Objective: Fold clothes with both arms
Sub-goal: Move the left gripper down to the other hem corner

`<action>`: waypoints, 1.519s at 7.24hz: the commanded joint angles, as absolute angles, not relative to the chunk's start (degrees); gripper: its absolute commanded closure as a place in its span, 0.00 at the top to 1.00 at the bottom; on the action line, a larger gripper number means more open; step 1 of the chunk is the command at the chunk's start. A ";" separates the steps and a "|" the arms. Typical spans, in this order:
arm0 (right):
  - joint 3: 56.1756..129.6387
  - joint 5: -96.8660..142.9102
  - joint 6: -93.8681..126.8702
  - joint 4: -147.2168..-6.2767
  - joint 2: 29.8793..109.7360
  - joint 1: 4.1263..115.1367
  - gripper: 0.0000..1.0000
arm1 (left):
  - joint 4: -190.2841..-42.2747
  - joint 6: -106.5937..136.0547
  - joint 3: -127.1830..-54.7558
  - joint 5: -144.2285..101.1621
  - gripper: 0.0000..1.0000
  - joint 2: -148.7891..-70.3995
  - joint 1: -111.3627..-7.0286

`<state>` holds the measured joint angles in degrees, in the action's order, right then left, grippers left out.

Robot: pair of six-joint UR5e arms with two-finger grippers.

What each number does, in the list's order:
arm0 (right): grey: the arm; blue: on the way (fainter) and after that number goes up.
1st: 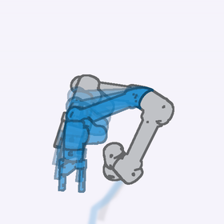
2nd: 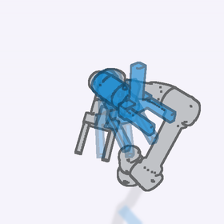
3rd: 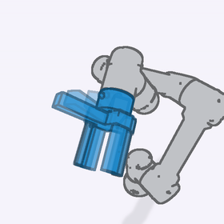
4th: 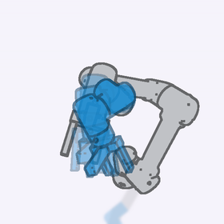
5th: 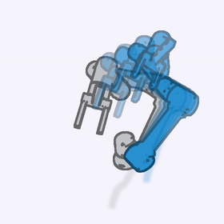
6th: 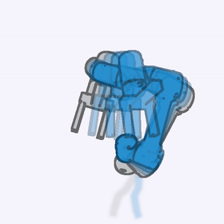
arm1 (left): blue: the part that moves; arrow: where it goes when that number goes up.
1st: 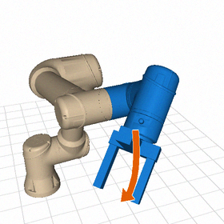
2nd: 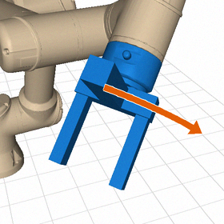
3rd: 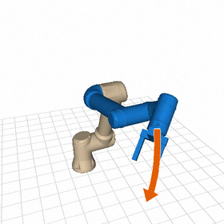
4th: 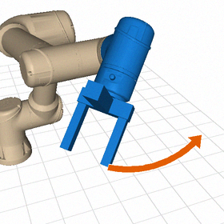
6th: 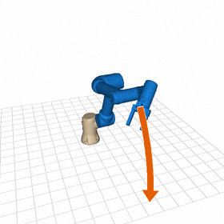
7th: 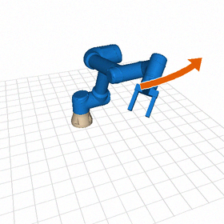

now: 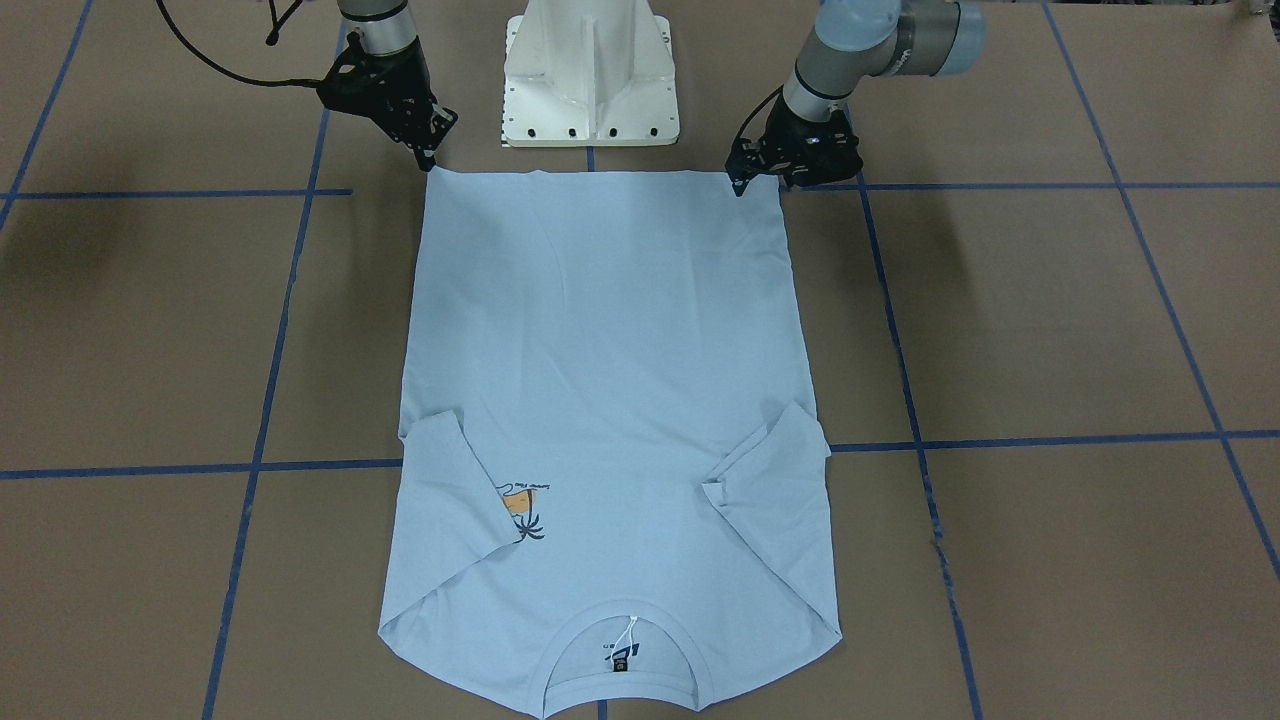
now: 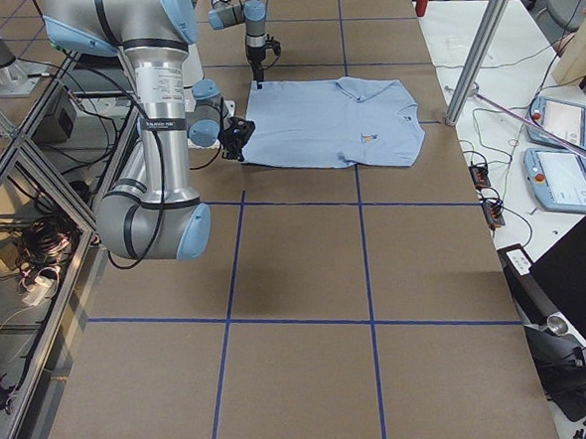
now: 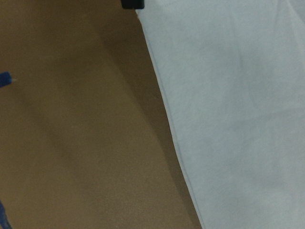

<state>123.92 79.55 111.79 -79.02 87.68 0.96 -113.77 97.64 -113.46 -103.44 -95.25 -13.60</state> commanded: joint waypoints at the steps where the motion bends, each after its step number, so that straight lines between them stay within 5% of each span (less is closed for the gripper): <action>1: 123.93 79.54 111.80 -79.01 87.45 0.97 0.00 | -113.29 98.17 -113.47 -103.53 0.57 -95.19 -12.83; 2: 124.01 79.54 111.88 -79.01 87.45 0.97 0.00 | -113.20 98.17 -113.73 -103.54 0.39 -95.19 -12.83; 3: 124.01 79.54 111.88 -79.01 87.45 0.88 0.00 | -111.64 98.09 -114.34 -103.62 0.01 -95.19 -12.83; 11: 129.18 80.24 111.88 -79.01 92.18 0.62 0.00 | -109.25 105.38 -118.65 -109.43 0.00 -98.43 -11.25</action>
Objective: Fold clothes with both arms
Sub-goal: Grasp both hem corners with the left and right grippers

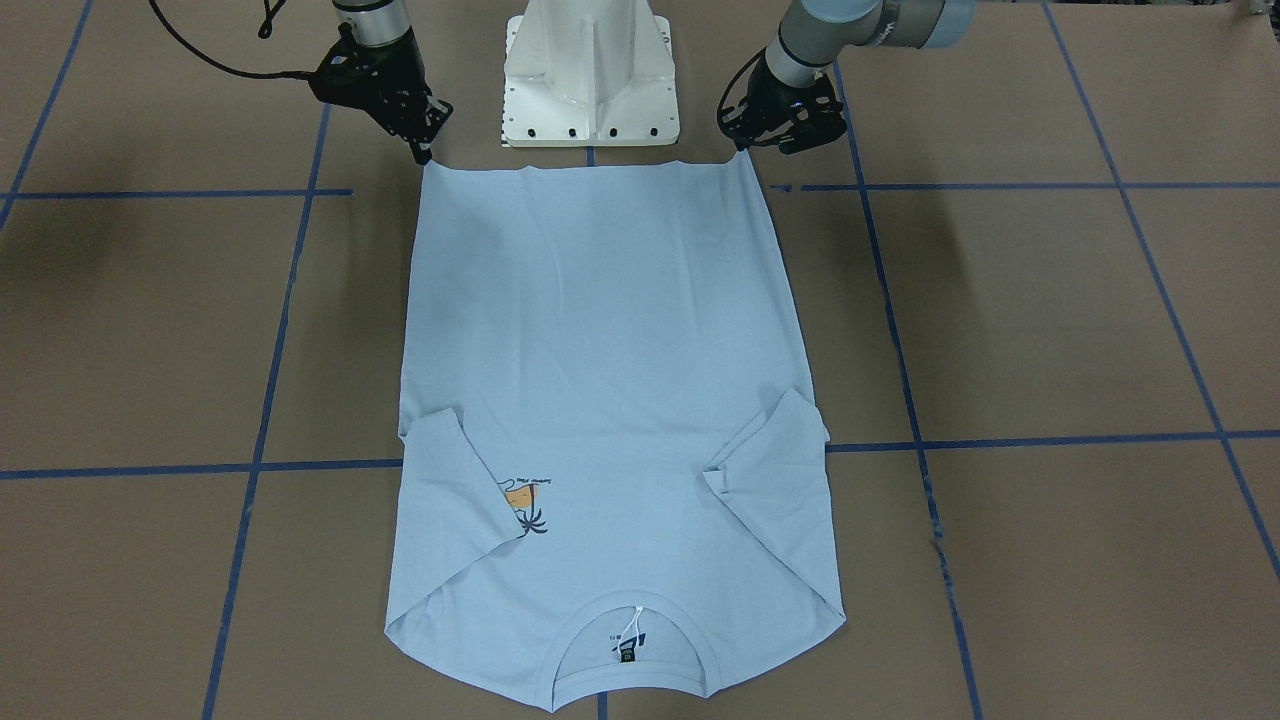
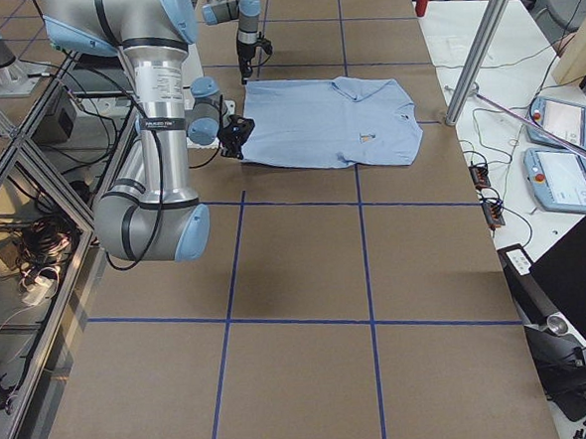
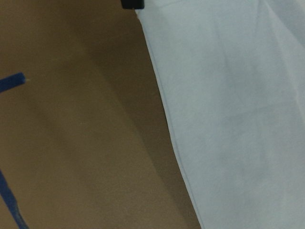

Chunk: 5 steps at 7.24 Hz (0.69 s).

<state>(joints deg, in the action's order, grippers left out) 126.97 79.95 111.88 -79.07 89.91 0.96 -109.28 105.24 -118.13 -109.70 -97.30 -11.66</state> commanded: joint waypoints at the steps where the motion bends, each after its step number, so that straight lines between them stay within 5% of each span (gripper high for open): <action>1: 130.50 80.24 111.97 -79.01 93.68 -0.08 0.00 | -109.16 105.38 -119.70 -108.90 0.00 -98.35 -11.25; 5: 130.53 80.06 106.92 -78.93 91.43 5.51 0.00 | -107.67 96.23 -119.88 -107.40 0.00 -101.49 -18.93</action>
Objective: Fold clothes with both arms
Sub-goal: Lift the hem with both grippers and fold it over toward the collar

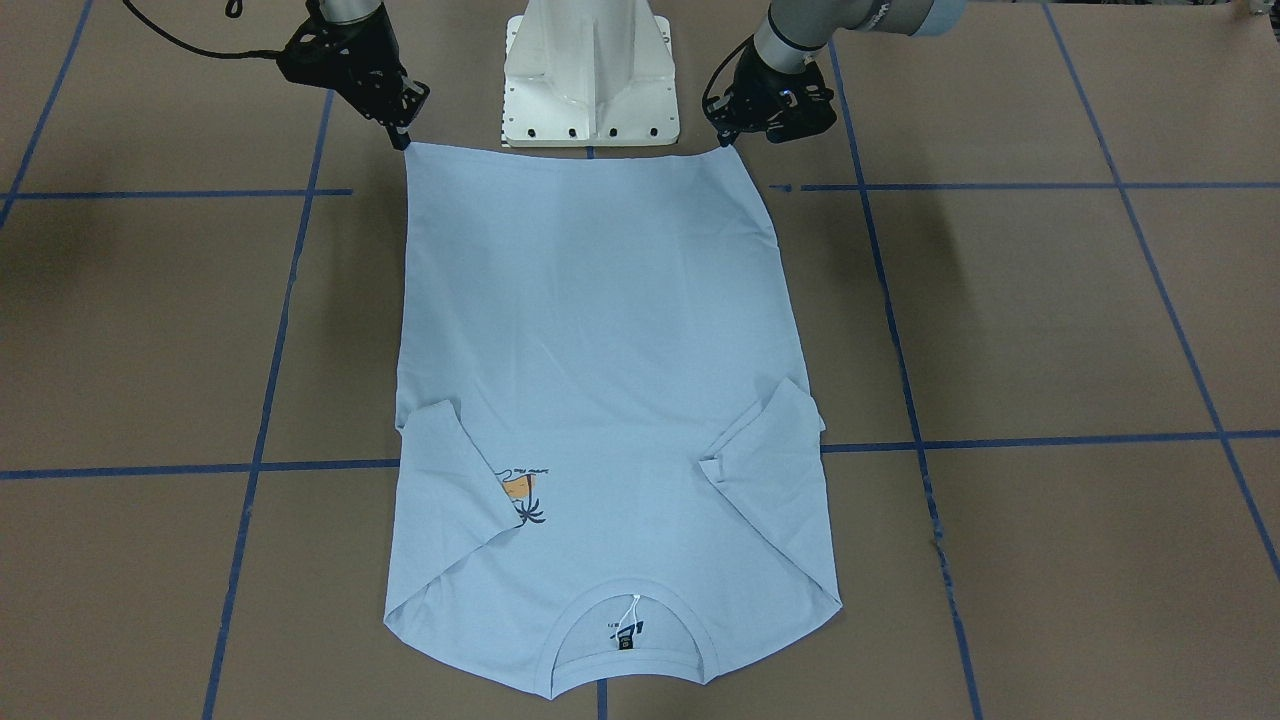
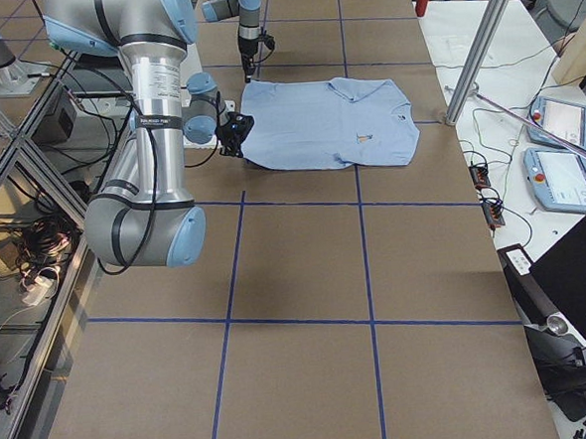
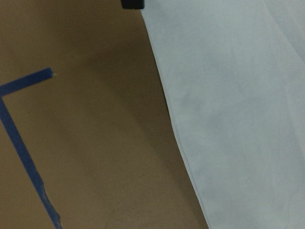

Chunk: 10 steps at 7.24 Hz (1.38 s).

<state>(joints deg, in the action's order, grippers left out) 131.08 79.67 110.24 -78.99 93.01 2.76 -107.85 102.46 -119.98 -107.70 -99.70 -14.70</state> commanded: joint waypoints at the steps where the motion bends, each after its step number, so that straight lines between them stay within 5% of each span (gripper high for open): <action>1: 129.47 80.16 102.00 -79.19 86.97 9.19 0.00 | -107.67 89.19 -118.58 -107.05 0.00 -102.64 -24.29; 5: 118.61 94.36 86.09 -79.19 78.16 30.79 0.00 | -107.67 86.49 -111.05 -102.39 0.00 -111.22 -33.53; 10: 87.15 98.87 77.44 -78.75 54.09 44.55 0.00 | -111.69 77.26 -95.12 -98.82 0.00 -118.04 -43.85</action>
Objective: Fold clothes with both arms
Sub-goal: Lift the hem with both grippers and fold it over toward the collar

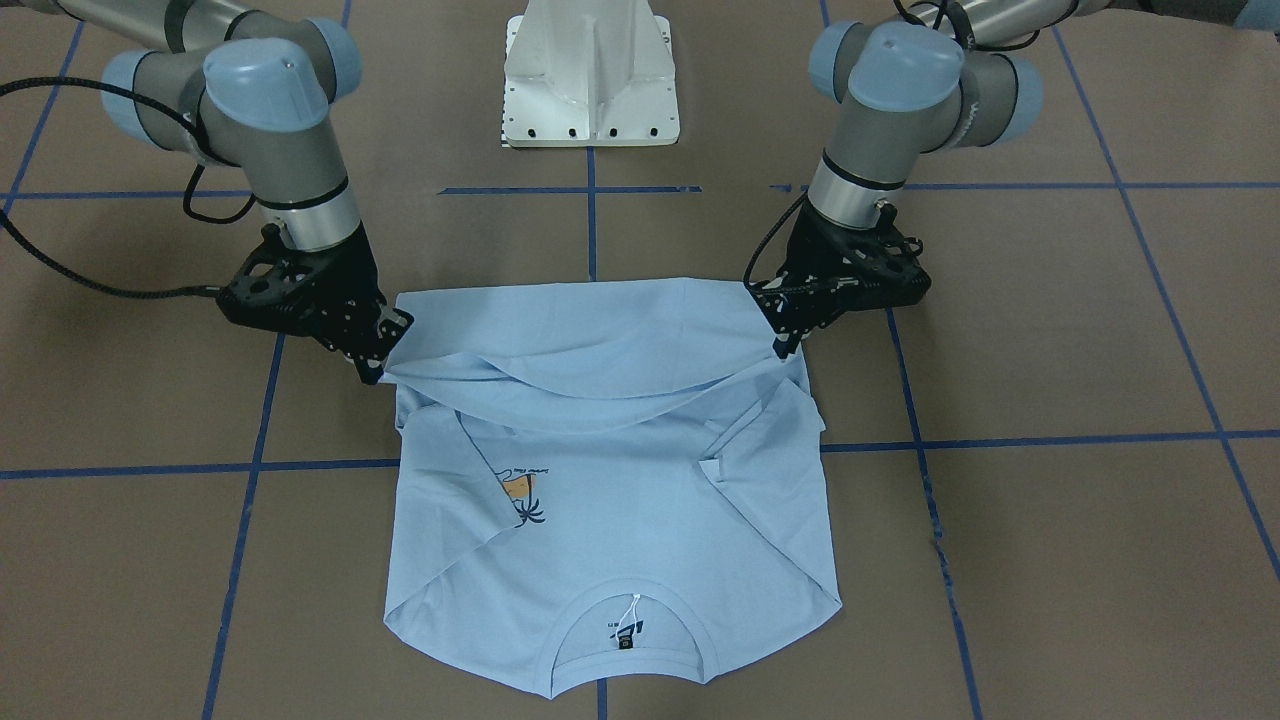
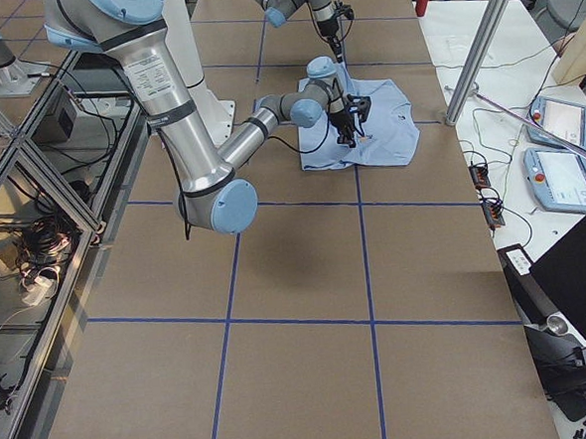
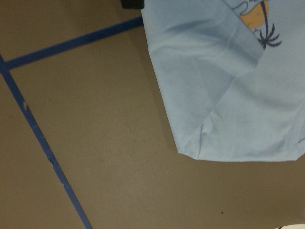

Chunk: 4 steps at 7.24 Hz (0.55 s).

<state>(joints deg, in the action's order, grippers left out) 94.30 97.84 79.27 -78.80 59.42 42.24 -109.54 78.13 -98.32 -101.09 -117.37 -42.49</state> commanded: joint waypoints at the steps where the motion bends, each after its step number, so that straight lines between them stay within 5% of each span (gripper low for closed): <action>1: 81.18 98.96 76.21 -78.66 49.53 45.52 0.00 | -114.93 77.26 -91.44 -97.83 0.00 -119.60 -44.29; 4: 69.54 98.96 71.29 -78.40 42.46 47.81 0.00 | -123.10 75.25 -78.70 -97.74 0.00 -125.49 -47.89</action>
<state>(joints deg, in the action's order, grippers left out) 73.50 98.96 72.87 -78.44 44.93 46.84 -119.42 76.54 -83.68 -97.88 -123.48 -46.30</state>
